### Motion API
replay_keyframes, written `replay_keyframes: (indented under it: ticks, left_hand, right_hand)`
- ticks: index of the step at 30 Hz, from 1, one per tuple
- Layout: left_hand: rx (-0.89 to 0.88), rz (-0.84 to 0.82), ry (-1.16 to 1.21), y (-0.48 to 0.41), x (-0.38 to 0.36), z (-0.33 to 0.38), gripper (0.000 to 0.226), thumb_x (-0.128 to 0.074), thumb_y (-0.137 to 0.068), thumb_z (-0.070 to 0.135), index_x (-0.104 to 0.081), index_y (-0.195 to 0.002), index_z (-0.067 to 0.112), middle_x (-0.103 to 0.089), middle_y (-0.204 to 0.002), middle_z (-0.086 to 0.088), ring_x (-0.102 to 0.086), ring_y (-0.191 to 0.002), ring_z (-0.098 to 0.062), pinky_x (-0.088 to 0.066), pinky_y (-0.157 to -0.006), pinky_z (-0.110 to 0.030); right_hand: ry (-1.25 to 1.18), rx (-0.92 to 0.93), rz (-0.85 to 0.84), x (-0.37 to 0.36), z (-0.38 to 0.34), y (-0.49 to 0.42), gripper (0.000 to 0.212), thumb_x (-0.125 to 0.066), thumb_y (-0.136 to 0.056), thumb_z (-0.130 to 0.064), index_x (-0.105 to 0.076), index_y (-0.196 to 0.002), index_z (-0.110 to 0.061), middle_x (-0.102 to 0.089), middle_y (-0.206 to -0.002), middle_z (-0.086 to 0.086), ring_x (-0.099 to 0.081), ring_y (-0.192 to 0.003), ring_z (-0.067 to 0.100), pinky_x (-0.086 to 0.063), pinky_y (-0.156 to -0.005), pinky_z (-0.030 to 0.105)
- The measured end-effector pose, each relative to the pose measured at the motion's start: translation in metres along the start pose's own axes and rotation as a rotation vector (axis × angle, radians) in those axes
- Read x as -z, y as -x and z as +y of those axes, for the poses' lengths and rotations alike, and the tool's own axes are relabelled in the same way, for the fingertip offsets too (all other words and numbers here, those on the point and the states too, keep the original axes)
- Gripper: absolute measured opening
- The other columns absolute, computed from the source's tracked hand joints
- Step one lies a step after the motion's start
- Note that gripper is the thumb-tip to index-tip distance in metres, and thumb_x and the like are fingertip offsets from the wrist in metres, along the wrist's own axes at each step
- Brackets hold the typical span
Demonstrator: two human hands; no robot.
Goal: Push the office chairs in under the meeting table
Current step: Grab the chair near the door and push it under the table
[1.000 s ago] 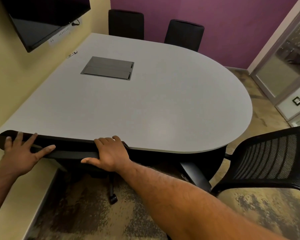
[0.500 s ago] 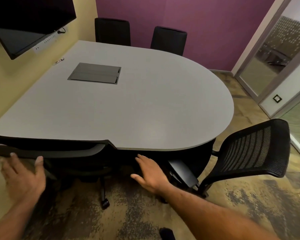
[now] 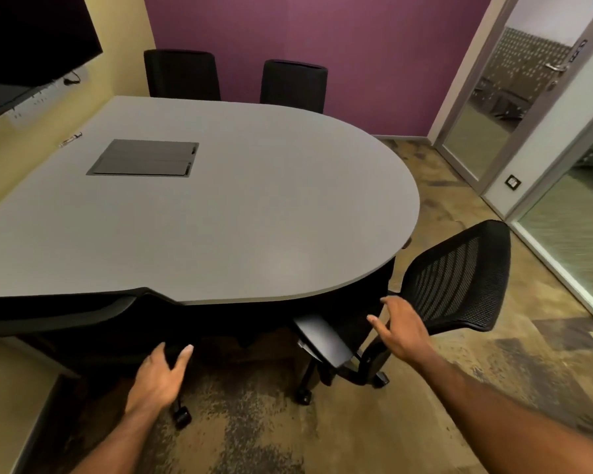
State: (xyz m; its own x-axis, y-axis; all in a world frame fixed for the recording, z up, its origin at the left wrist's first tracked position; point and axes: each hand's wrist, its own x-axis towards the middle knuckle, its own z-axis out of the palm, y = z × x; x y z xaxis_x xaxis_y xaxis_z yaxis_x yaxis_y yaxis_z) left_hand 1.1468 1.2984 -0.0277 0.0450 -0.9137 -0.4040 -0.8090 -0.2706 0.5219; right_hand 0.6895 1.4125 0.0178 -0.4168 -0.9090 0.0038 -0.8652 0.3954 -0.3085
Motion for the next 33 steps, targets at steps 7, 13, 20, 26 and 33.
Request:
replay_keyframes:
  ticks: [7, 13, 20, 26, 33]
  left_hand:
    - [-0.188, -0.216, -0.095, 0.037, -0.086, 0.127, 0.077, -0.039, -0.095, 0.068, -0.038, -0.151, 0.015, -0.049, -0.150, -0.010, -0.049, -0.135, -0.026, -0.043, -0.110, -0.043]
    - [-0.427, -0.340, -0.086, 0.083, -0.158, 0.257, 0.074, -0.044, -0.095, 0.067, -0.044, -0.148, 0.014, -0.052, -0.148, -0.007, -0.050, -0.134, -0.021, -0.039, -0.113, -0.039]
    - [-0.759, -0.493, -0.050, 0.146, -0.209, 0.393, 0.066, -0.051, -0.089, 0.070, -0.055, -0.135, 0.024, -0.065, -0.129, 0.001, -0.062, -0.112, -0.017, -0.047, -0.090, -0.030]
    - [-0.698, -0.632, -0.113, 0.153, -0.248, 0.420, 0.089, -0.061, -0.084, 0.070, -0.037, -0.150, 0.015, -0.051, -0.148, -0.007, -0.052, -0.132, -0.025, -0.043, -0.108, -0.037]
    - [-0.597, -0.626, -0.200, 0.144, -0.268, 0.403, 0.118, -0.050, -0.067, 0.092, -0.024, -0.157, 0.020, -0.039, -0.157, -0.009, -0.044, -0.139, -0.028, -0.042, -0.112, -0.047]
  right_hand:
    - [-0.019, 0.116, 0.336, 0.096, 0.064, -0.049, 0.039, -0.069, -0.091, -0.035, -0.061, -0.117, -0.008, -0.060, -0.118, 0.011, -0.052, -0.115, 0.028, -0.046, -0.097, 0.043]
    - [-0.164, -0.223, 0.334, 0.141, 0.162, -0.074, 0.057, -0.074, -0.088, -0.033, -0.054, -0.133, -0.005, -0.052, -0.131, 0.017, -0.049, -0.124, 0.034, -0.043, -0.104, 0.046]
    - [-0.904, -0.776, 0.225, 0.121, 0.221, -0.088, 0.093, -0.076, -0.089, -0.036, -0.017, -0.154, -0.002, -0.041, -0.148, 0.019, -0.048, -0.131, 0.039, -0.048, -0.104, 0.050]
    - [-1.039, -0.662, 0.282, 0.078, 0.215, -0.087, 0.055, -0.055, -0.102, -0.013, -0.029, -0.149, -0.009, -0.051, -0.143, 0.015, -0.053, -0.127, 0.036, -0.045, -0.108, 0.054]
    - [-0.972, -0.684, 0.341, 0.060, 0.184, -0.070, 0.059, -0.053, -0.102, -0.017, -0.025, -0.153, -0.012, -0.051, -0.144, 0.013, -0.053, -0.125, 0.034, -0.044, -0.108, 0.053]
